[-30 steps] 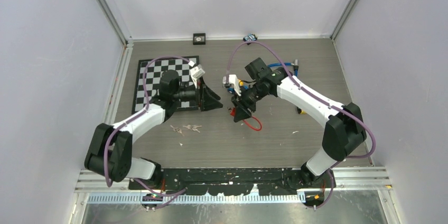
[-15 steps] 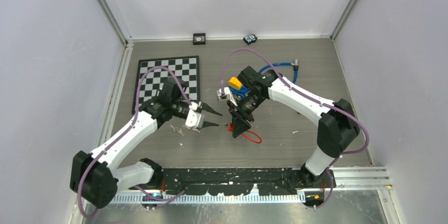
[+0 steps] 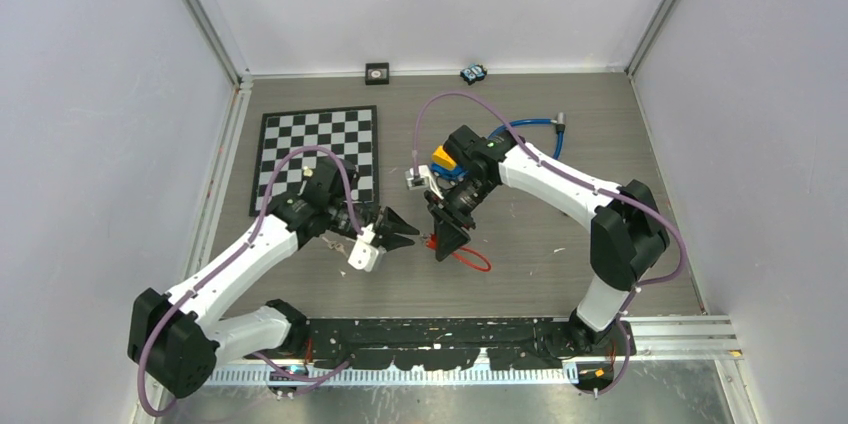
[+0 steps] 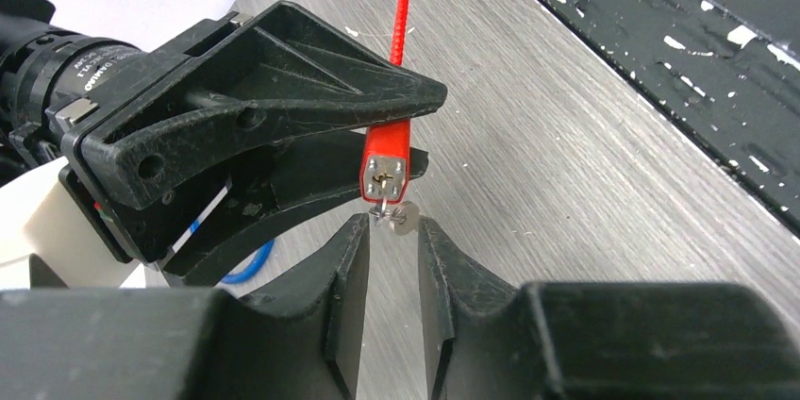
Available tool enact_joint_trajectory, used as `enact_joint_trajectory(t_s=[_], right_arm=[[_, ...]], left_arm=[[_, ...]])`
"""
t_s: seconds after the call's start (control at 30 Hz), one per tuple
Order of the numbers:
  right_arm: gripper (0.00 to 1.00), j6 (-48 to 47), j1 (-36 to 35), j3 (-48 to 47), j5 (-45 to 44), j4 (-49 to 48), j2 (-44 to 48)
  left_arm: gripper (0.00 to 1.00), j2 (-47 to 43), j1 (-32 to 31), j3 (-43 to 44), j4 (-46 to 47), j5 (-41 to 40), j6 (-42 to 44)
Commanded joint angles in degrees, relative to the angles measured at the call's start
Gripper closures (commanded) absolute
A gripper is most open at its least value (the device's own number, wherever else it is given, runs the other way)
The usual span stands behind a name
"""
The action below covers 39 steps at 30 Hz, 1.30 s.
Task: Unlock with the key
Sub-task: Unlock the lock.
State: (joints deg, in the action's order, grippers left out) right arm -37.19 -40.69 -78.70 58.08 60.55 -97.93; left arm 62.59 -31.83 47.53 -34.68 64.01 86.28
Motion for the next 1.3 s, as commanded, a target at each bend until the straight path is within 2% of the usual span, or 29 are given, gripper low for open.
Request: enact_joint_trajectory(t_s=[0.0, 0.5, 0.77, 1.03, 1.27], right_arm=[[0.99, 0.12, -0.68, -3.03, 2.73, 0.92, -0.48], [0.99, -0.25, -1.34, -3.39, 1.97, 1.26, -1.1], [0.99, -0.34, -1.87, -3.32, 0.87, 1.25, -1.13], [0.99, 0.3, -2.1, -3.53, -0.46, 0.67, -1.05], [0.99, 1.49, -2.16, -3.51, -1.32, -0.26, -0.84]], left_arm=[[0.74, 0.79, -0.58, 0.05, 0.27, -0.8, 4.39], [0.81, 3.21, -1.21, 1.89, 0.33, -1.26, 5.82], [0.86, 3.37, -1.23, 2.04, 1.4, 0.99, 3.48], [0.99, 3.59, -1.64, 1.64, 3.85, 4.02, -2.45], [1.0, 3.46, -3.51, -1.17, 6.26, 2.88, -3.96]])
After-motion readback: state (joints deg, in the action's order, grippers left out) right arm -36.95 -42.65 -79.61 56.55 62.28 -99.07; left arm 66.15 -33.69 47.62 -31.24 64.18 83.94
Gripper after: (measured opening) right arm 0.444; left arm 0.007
